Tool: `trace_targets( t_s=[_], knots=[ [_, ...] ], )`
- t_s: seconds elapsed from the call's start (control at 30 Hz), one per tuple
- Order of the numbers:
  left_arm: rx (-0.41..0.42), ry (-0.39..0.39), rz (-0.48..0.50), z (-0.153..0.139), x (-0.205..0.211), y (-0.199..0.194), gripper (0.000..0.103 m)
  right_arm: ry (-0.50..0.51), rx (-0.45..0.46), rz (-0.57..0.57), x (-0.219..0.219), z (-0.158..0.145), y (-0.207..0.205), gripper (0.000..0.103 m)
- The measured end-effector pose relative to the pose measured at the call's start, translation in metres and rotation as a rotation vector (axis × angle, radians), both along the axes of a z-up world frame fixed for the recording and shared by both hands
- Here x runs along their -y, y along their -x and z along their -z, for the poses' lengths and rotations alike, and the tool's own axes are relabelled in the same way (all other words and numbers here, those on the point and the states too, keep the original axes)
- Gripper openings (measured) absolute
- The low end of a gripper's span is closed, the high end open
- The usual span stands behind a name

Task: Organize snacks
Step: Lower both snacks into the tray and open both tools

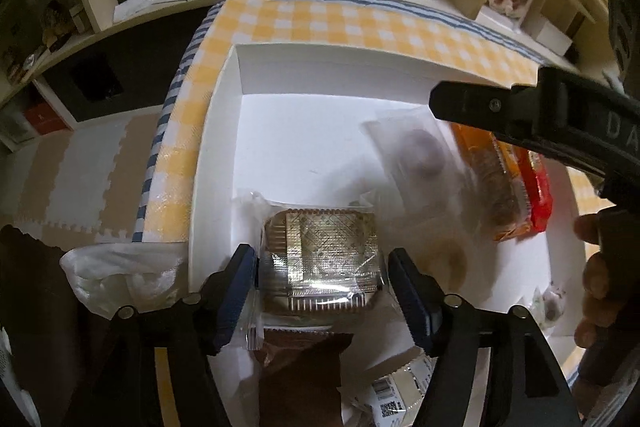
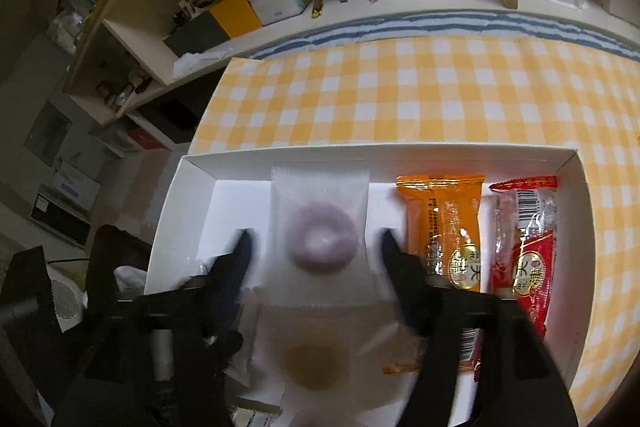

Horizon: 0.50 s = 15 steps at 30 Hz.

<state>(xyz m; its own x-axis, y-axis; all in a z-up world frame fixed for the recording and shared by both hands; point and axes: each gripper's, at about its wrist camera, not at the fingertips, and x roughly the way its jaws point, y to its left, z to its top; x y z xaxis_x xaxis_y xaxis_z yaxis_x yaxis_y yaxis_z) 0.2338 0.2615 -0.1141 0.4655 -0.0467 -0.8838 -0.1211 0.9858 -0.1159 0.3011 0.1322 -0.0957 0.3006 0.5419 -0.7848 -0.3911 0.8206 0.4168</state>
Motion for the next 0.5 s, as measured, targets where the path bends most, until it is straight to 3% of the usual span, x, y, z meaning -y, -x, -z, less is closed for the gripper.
trace_targets(
  t_s=[0.17, 0.3, 0.5],
  knots=[
    [0.013, 0.014, -0.005, -0.008, -0.003, 0.010, 0.072, 0.020, 0.000, -0.011, 0.001, -0.001, 0.004, 0.090],
    [0.019, 0.023, -0.001, -0.014, 0.000, 0.017, 0.079, 0.032, 0.001, -0.015, 0.007, -0.003, 0.010, 0.103],
    [0.026, 0.009, 0.011, -0.025, 0.008, 0.024, 0.091, 0.051, 0.019, -0.024, 0.015, -0.010, 0.018, 0.103]
  ],
)
